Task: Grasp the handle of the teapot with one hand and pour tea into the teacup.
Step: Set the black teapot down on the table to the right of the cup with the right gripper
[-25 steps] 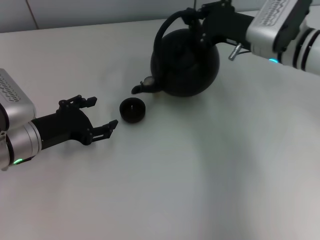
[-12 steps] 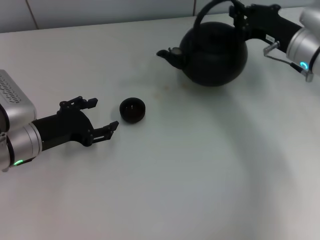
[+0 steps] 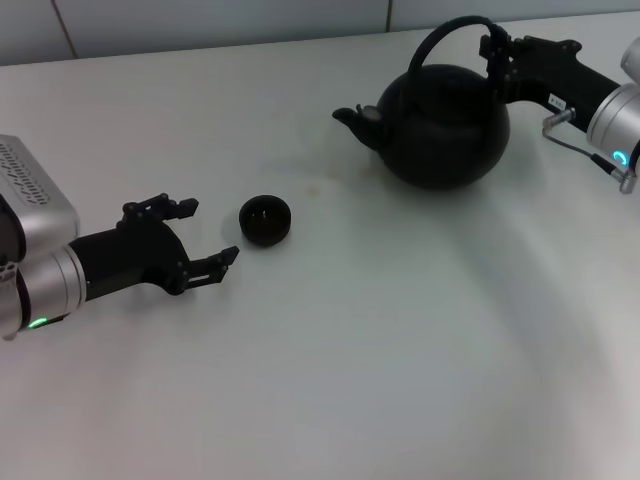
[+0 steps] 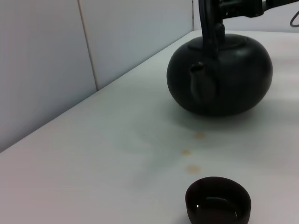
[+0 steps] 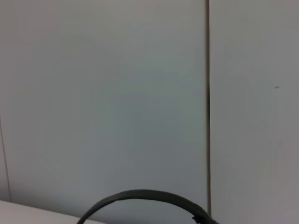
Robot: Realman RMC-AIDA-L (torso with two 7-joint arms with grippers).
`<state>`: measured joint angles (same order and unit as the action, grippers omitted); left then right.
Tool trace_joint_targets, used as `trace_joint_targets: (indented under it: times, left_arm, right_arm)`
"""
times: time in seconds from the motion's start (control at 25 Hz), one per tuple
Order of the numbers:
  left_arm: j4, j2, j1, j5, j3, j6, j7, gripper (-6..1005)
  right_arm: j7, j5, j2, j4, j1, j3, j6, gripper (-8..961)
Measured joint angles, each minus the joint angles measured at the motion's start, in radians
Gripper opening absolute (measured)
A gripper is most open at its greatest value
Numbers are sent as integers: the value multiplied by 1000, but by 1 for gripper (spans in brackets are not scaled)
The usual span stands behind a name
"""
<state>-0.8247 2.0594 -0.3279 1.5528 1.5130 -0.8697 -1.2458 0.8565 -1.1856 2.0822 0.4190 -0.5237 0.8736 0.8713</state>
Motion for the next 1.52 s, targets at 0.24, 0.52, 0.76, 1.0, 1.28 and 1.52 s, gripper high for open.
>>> trace_joint_targets:
  times: [0.24, 0.52, 0.76, 1.0, 1.28, 1.52]
  left_arm:
    - [-6, 0, 1, 3, -2, 0, -1, 809]
    - [-7, -1, 3, 3, -2, 0, -1, 809]
    - [-7, -1, 0, 3, -2, 1, -1, 809]
    - [-7, 0, -2, 3, -2, 2, -1, 809]
    - [-7, 1, -3, 3, -2, 2, -1, 808]
    - [-8, 1, 4, 3, -3, 1, -1, 808]
  right_arm:
    - [-33, 0, 1, -19, -8, -15, 0, 82]
    - [-53, 0, 1, -29, -12, -16, -7, 82]
    - [-58, 0, 2, -38, -12, -16, 0, 87]
    - [-58, 0, 1, -48, -6, -16, 0, 140]
    - [-57, 39, 3, -50, 42, -25, 107, 354]
    - [-37, 121, 1, -54, 154, -25, 297, 473]
